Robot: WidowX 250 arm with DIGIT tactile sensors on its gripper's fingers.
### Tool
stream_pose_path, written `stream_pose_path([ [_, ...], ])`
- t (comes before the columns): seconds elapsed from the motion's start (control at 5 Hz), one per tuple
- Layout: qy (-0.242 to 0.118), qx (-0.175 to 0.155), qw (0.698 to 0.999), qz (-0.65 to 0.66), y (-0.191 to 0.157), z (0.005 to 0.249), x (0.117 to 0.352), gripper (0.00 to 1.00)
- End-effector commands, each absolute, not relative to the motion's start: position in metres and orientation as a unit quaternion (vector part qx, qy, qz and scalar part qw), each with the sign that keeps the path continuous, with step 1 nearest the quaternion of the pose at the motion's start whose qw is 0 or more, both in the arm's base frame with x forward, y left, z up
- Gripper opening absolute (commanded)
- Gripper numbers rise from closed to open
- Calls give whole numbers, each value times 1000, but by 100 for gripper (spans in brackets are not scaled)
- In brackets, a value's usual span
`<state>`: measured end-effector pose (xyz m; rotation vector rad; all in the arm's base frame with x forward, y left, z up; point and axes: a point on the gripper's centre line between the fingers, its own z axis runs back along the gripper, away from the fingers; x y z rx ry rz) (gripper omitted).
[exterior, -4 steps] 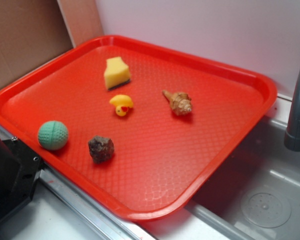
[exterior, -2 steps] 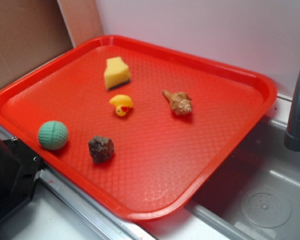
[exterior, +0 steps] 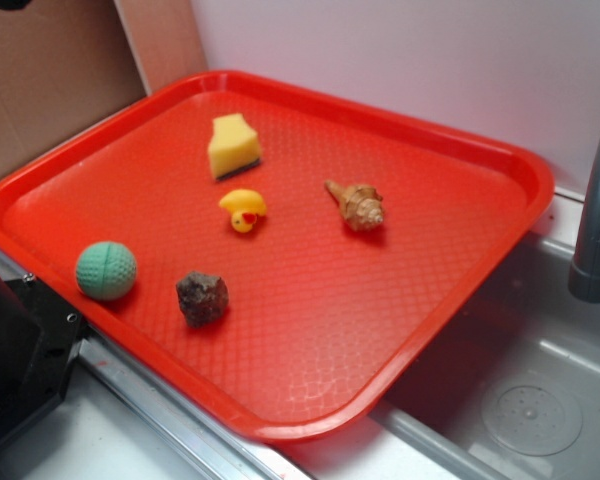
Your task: Grab the rock.
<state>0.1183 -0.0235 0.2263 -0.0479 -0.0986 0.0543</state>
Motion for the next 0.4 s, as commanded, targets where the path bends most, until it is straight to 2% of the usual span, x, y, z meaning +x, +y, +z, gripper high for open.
stream_pose_path([
  [0.0, -72, -40, 996, 37, -43, 194, 129, 100],
  [0.2, -64, -53, 996, 32, -56, 171, 131, 100],
])
